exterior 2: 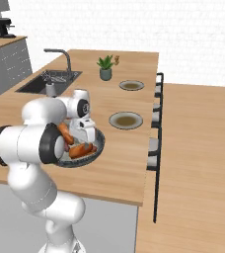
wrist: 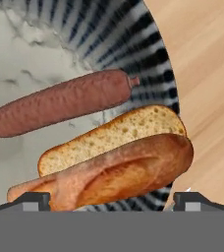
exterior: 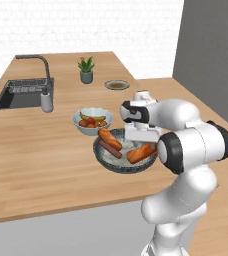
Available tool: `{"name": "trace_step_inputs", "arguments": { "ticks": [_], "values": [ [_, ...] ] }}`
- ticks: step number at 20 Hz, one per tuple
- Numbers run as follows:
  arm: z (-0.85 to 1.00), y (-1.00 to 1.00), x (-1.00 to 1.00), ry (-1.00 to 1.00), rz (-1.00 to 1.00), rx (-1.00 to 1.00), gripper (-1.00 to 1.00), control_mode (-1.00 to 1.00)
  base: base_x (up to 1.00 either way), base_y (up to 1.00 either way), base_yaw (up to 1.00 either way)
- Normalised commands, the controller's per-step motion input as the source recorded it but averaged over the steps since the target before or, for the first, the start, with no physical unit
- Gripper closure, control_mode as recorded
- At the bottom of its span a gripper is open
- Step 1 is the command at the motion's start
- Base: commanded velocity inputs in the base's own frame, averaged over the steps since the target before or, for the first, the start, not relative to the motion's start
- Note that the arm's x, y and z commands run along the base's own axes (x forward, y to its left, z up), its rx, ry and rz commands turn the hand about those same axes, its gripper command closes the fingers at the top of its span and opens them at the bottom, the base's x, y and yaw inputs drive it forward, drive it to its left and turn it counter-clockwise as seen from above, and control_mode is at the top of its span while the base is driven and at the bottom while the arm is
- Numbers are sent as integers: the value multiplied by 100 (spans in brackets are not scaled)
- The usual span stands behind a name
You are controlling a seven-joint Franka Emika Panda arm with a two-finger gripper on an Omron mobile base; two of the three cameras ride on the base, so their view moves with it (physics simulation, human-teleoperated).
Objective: Place one bun and one sausage from the bowl on each plate.
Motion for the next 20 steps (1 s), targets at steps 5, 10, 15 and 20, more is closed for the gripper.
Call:
{"name": "trace_step_inputs", "arguments": {
  "ticks": [5, 10, 15, 20],
  "values": [
    [-27, 3, 2, 6, -8, 0, -100, -100, 0, 0, 0],
    [-15, 0, 0, 0, -10, 0, -100, -100, 0, 0, 0],
    [-3, 8, 0, -10, -8, 0, -100, -100, 0, 0, 0],
    [0, 12, 0, -11, -7, -1, -100, -100, 0, 0, 0]
  ]
}}
